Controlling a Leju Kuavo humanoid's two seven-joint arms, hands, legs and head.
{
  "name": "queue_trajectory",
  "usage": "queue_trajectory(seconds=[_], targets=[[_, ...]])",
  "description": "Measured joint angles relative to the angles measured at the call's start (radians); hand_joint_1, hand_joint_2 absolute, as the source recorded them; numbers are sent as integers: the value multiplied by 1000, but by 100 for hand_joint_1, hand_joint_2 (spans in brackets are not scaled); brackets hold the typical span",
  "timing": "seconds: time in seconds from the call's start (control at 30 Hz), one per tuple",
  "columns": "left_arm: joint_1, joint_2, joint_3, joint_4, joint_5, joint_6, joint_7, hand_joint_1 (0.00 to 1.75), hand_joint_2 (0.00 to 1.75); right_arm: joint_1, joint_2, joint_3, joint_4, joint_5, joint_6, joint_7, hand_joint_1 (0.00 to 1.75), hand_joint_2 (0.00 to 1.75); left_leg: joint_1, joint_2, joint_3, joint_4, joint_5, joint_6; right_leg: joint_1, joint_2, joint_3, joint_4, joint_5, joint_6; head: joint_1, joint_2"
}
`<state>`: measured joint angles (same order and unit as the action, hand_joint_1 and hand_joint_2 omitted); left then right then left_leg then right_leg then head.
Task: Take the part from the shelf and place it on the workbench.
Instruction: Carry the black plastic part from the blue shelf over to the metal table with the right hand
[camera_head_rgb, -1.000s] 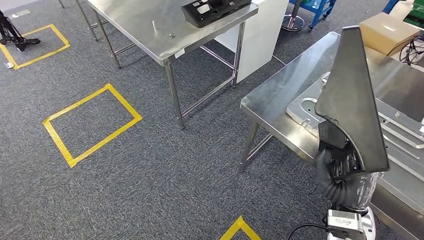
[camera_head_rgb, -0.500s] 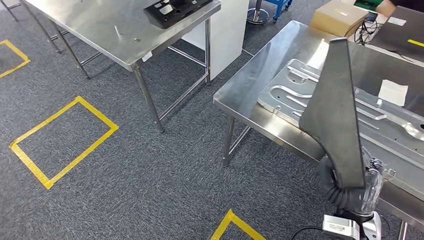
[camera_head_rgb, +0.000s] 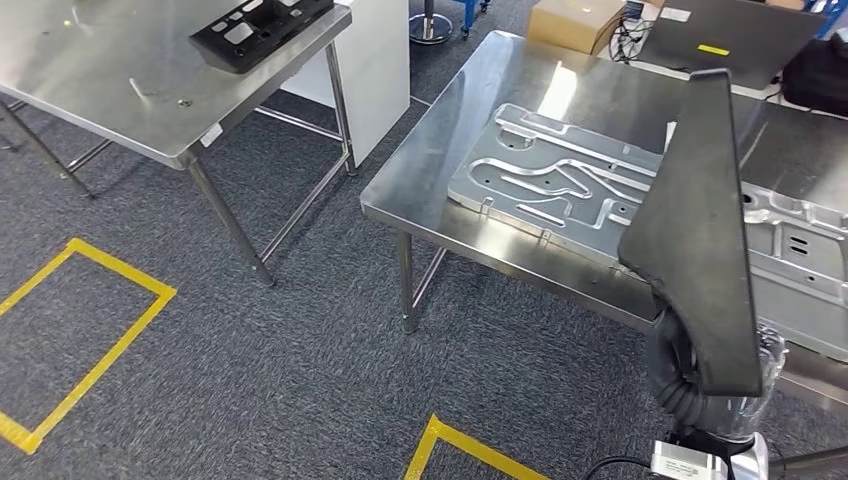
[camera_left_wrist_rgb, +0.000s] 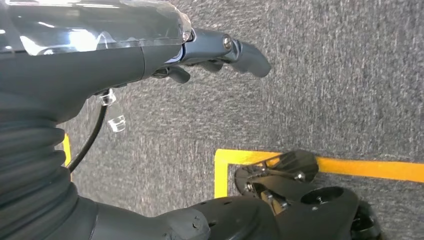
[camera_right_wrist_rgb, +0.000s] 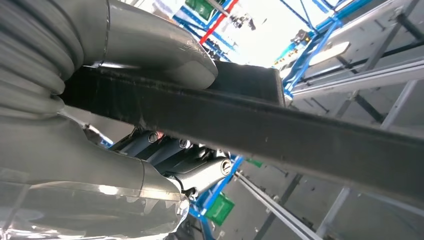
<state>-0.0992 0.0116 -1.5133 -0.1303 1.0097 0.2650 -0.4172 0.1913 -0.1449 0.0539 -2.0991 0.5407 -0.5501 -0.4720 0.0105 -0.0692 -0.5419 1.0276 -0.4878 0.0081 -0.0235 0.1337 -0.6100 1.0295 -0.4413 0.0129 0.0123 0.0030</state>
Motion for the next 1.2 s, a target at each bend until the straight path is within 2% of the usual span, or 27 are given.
queue_trajectory(seconds=[0.03,0.1,0.17,0.23,0.27,0.3,0.33,0.37,0.43,0.47,0.53,0.57,0.63,0.67,0.7,0.73,0.77,0.8,0.83,0.87,0.93,0.97,1.0,1.07,1.1,1.13,1.2], targets=[[-1,-1,0,0,1,1,0,0,175,1,-1,0,-2,5,-2,2,175,175,0,12,2,-3,4,7,-3,1,-3,0,2,7,0,0],[-3,-2,0,0,4,2,0,0,175,-1,-4,0,-4,15,-5,8,175,175,4,39,6,-14,13,22,0,-43,-19,31,-20,16,4,0],[-1,-2,0,0,5,4,-1,0,175,-7,-8,0,-4,23,-7,15,175,175,3,66,5,-19,17,29,2,-105,-69,136,-82,21,9,0],[2,-2,0,0,6,5,-1,0,175,-10,-12,0,-4,29,-6,22,175,175,-1,93,2,-17,17,31,0,-125,-123,253,-130,26,11,0],[3,-2,0,0,6,5,-2,0,175,-10,-14,0,-3,30,-6,26,175,175,-2,106,1,-16,16,31,0,-129,-131,274,-131,28,11,0],[3,-2,0,0,6,5,-2,0,175,-10,-16,0,-3,31,-6,29,175,175,-2,119,1,-15,15,30,0,-132,-118,256,-113,28,11,0],[2,-2,0,0,6,5,-3,0,175,-11,-19,0,-3,32,-6,31,175,175,-2,130,2,-14,13,28,0,-140,-85,201,-81,27,11,0],[1,-3,0,0,6,4,-3,0,175,-13,-21,0,-3,32,-6,33,175,175,-3,141,4,-12,10,26,2,-158,-44,127,-53,23,11,0],[-1,-5,0,0,6,4,-4,0,175,-19,-26,-1,-3,33,-5,38,175,175,-8,159,7,-9,4,17,11,-189,15,17,-21,11,10,0],[-2,-5,0,0,6,4,-5,0,175,-22,-29,-2,-3,33,-4,40,175,175,-10,167,9,-8,1,12,15,-195,23,-2,-21,4,9,0],[-4,-6,0,0,6,4,-6,0,175,-26,-34,-5,-4,32,-4,43,175,175,-12,183,13,-10,-2,1,16,-175,21,-5,-19,-7,8,0],[-6,-6,0,0,6,3,-7,0,175,-26,-37,-7,-4,32,-3,45,175,175,-11,178,14,-6,-8,-5,14,-165,22,-9,-16,-13,8,0],[-7,-6,0,0,6,2,-8,0,175,-31,-40,-8,-4,33,-2,48,175,175,-7,137,-5,48,-47,-14,6,-146,26,-17,-11,-24,5,0],[-7,-6,0,0,6,1,-8,0,175,-33,-40,-8,-4,33,-1,50,175,175,-4,108,-30,107,-80,-17,5,-137,25,-17,-10,-28,3,0],[-6,-6,0,0,6,0,-8,0,175,-35,-40,-8,-4,34,-1,53,175,175,-3,90,-63,176,-114,-20,5,-126,23,-17,-9,-31,1,0],[-5,-6,-1,0,6,-1,-8,0,175,-35,-41,-8,-4,34,-1,55,175,175,-2,81,-94,241,-139,-21,6,-114,22,-15,-9,-32,1,0],[-4,-6,-1,0,6,-1,-7,0,175,-34,-41,-8,-4,35,-1,57,175,175,-2,78,-112,275,-144,-22,7,-101,21,-13,-9,-32,0,0],[-3,-6,-2,0,6,-2,-7,0,175,-32,-41,-8,-4,36,-1,59,175,175,-1,77,-113,273,-128,-22,7,-88,20,-11,-10,-31,0,0],[-3,-6,-2,0,5,-2,-6,0,175,-31,-41,-8,-4,37,-2,60,175,175,-1,73,-95,230,-94,-20,7,-74,21,-8,-10,-30,0,0],[-3,-5,-3,0,5,-2,-6,0,175,-29,-41,-8,-4,39,-2,60,175,175,0,59,-67,162,-52,-17,7,-61,20,-5,-11,-29,0,0],[-2,-4,-4,0,5,-3,-7,0,175,-24,-41,-8,-5,41,-4,60,175,175,3,10,-18,43,-3,-10,8,-37,15,1,-12,-21,0,0],[-2,-4,-5,0,5,-3,-7,0,175,-22,-41,-8,-7,42,-5,60,175,175,2,-8,-8,15,4,-8,6,-26,11,2,-11,-15,1,0],[-1,-3,-5,0,5,-3,-8,0,175,-18,-42,-8,-8,43,-6,60,175,175,0,-14,-5,6,1,-5,4,-15,6,2,-8,-8,1,0],[-2,-6,-6,0,5,-4,-9,0,175,-10,-43,-8,-11,44,-8,60,175,175,0,10,-2,-4,8,5,-1,0,0,-1,-3,7,1,0],[-3,-7,-6,0,5,-5,-10,0,175,-7,-44,-8,-13,44,-9,60,175,175,2,23,1,-11,13,12,1,-15,-5,7,-9,12,4,0],[-4,-8,-6,0,5,-6,-10,0,175,-5,-46,-8,-15,44,-10,61,175,175,5,37,3,-18,17,19,3,-42,-19,34,-26,17,8,0],[-2,-8,-6,0,5,-6,-11,0,175,-5,-49,-8,-17,44,-11,61,175,175,3,65,4,-23,20,27,6,-105,-72,145,-87,23,16,0]])
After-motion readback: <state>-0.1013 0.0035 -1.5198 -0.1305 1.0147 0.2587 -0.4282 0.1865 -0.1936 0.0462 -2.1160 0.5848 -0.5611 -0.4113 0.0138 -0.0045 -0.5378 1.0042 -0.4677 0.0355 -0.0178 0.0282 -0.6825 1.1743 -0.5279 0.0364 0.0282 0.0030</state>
